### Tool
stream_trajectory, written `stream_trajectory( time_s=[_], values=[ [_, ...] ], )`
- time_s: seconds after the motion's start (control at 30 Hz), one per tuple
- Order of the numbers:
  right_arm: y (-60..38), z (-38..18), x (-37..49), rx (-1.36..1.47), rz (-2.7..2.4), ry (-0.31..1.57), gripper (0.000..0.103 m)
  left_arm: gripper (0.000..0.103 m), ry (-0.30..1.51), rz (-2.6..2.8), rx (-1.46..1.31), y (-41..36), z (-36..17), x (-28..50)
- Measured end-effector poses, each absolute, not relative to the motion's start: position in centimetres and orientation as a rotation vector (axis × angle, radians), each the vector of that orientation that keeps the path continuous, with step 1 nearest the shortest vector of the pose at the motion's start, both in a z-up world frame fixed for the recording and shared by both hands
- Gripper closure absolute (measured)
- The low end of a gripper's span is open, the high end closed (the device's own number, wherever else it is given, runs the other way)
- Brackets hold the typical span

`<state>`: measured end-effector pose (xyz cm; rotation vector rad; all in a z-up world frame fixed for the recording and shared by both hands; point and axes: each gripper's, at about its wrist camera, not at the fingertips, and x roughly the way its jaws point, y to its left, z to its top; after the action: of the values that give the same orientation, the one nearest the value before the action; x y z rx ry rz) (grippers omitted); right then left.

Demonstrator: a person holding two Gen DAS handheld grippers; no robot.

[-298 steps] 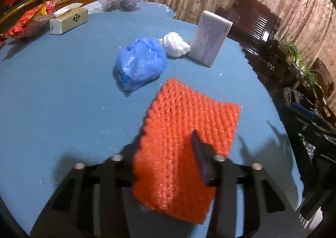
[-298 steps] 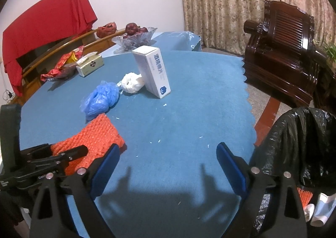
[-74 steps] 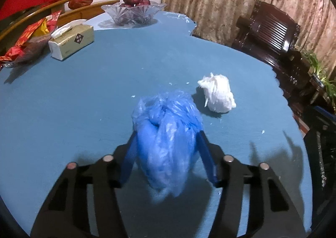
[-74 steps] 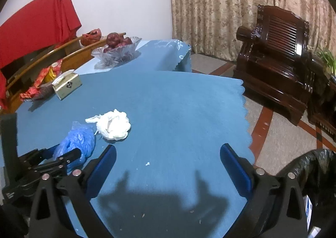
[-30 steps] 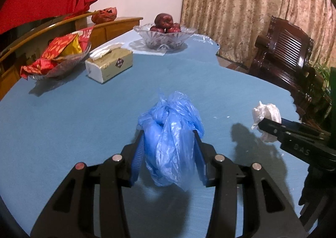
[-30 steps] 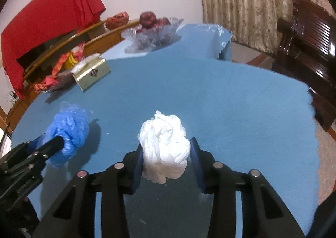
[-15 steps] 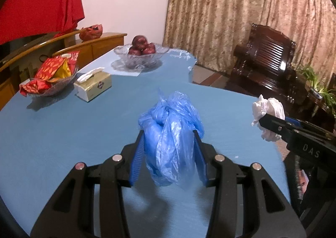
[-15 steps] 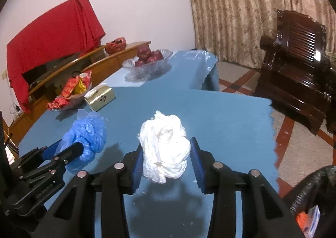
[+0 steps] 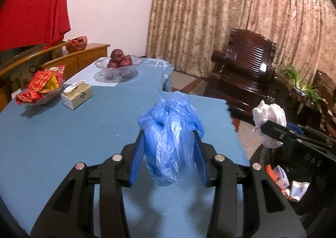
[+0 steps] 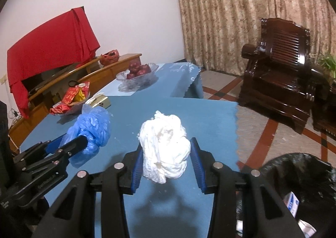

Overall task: Collect trash
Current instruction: 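Carry the blue bag and white tissue over the black bin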

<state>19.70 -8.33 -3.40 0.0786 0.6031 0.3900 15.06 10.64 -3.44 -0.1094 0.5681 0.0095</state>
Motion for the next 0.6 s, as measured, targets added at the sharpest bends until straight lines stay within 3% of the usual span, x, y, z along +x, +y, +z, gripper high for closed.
stream_trajectory(
  time_s=[0.6],
  values=[
    [-14.9,-2.4,13.3,0.083,0.304,0.563,0.061,0.061,0.54,-0.1,-0.054,3.7,-2.3,10.3]
  ],
)
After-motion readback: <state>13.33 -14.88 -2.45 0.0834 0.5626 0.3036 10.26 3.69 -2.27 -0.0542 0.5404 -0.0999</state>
